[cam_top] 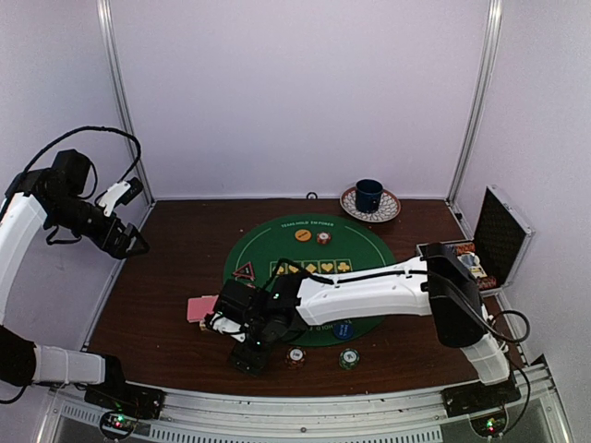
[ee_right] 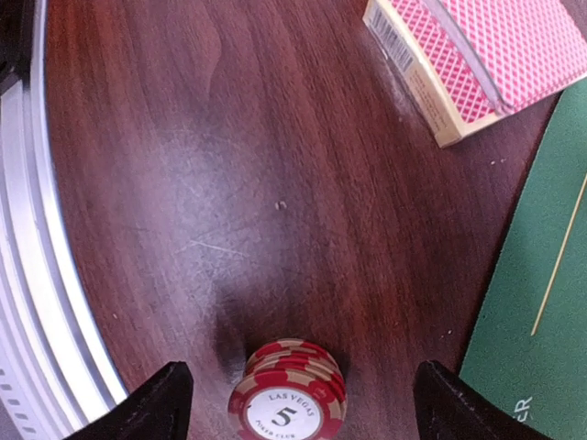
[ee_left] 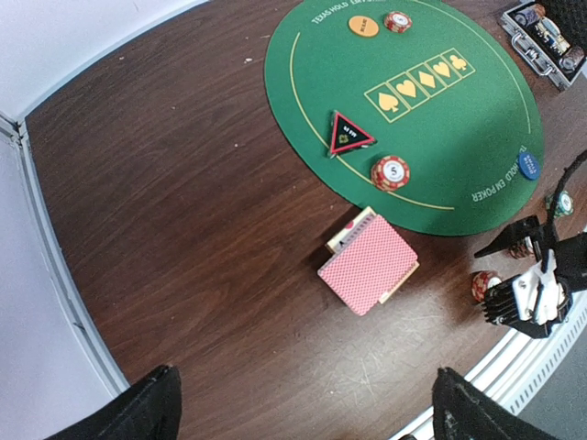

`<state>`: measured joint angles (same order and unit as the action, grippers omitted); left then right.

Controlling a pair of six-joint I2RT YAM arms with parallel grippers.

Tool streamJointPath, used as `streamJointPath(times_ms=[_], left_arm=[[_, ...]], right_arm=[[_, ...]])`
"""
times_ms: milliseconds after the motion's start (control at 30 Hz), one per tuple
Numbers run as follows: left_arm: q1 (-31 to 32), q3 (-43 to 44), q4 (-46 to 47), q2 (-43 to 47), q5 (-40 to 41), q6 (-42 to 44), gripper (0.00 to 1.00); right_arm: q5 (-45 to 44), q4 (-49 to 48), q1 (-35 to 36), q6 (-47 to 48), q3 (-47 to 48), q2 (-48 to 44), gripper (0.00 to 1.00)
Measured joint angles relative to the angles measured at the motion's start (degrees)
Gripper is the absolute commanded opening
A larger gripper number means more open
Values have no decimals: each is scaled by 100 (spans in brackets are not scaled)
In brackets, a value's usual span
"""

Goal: Distribute texas hold em gaming equipment

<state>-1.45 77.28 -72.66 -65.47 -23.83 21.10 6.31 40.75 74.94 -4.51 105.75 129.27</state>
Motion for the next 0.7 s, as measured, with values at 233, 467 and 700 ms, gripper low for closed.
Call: streamJointPath(times_ms=[233, 467, 700], left_arm=[[0, 4, -11, -4, -46, 0, 98], [0, 11, -33, -13, -68, 0, 98], [0, 11, -35, -22, -72, 0, 98]], right_arm=[[-2, 94, -11, 15, 2, 251, 75], [4, 116, -11, 15, 7, 267, 63], [7, 116, -11, 28, 7, 267, 50]])
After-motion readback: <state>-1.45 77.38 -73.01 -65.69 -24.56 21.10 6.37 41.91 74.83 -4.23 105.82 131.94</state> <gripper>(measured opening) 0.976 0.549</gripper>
